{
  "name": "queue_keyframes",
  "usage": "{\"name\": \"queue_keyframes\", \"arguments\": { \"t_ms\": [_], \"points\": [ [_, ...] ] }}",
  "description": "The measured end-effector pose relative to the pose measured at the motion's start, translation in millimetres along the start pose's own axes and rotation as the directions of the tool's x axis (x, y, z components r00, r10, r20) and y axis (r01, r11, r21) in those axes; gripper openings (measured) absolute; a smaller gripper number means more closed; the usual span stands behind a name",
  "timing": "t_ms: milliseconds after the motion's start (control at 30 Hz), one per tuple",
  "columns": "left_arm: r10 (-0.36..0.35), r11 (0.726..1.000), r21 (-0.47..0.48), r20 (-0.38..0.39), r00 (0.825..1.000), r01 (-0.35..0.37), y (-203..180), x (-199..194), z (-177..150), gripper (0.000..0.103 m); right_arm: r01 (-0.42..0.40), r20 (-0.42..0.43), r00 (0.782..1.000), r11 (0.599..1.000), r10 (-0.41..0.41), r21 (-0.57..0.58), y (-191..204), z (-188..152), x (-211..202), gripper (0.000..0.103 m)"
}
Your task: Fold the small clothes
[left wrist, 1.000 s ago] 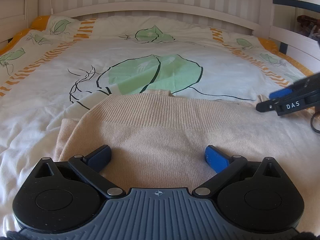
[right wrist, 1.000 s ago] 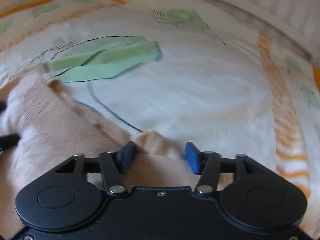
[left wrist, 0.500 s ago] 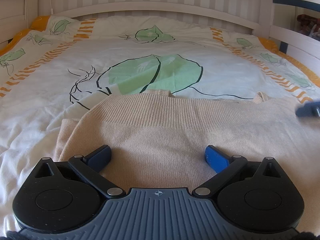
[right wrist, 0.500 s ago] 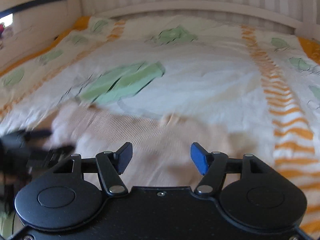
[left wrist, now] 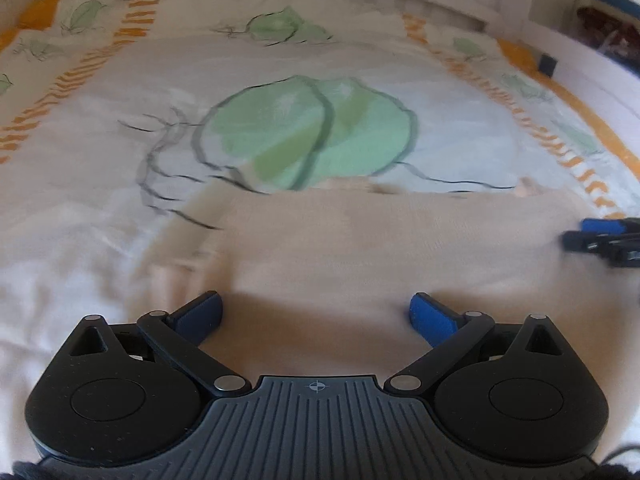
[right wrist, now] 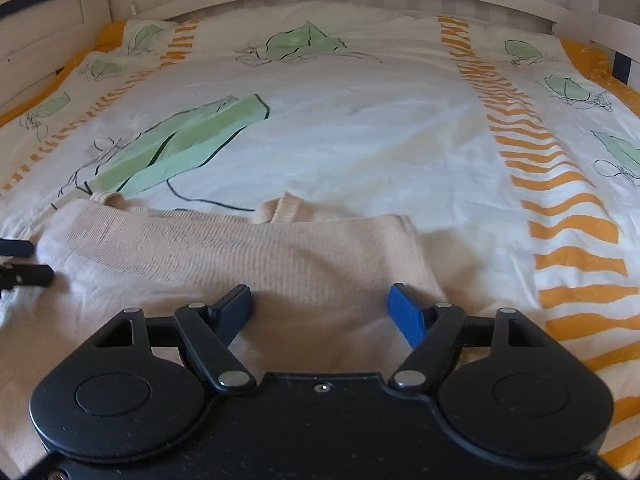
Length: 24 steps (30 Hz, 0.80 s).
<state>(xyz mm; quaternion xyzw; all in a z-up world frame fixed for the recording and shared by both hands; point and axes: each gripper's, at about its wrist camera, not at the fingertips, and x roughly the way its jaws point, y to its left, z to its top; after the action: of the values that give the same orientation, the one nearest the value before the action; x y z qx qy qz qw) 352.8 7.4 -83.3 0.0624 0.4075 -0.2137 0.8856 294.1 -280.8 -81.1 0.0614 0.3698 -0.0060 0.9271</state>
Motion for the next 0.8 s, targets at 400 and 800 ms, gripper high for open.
{"name": "queue_keyframes", "arguments": {
  "t_ms": [400,800],
  "points": [
    [0.050,0.998,-0.032,-0.009,0.999,-0.050,0.9,-86.5,-26.1,0.100,-0.059,0.062,0.996,0.998,0.058,0.016,16.4,-45.9,-87.1,0.091],
    [0.136,0.978,-0.139,-0.153,0.979,-0.157,8.6,-77.1,-84.4,0.102,0.002,0.001,1.000,0.975,-0.002,0.223,-25.4,-102.2,-118.6,0.103]
  ]
}}
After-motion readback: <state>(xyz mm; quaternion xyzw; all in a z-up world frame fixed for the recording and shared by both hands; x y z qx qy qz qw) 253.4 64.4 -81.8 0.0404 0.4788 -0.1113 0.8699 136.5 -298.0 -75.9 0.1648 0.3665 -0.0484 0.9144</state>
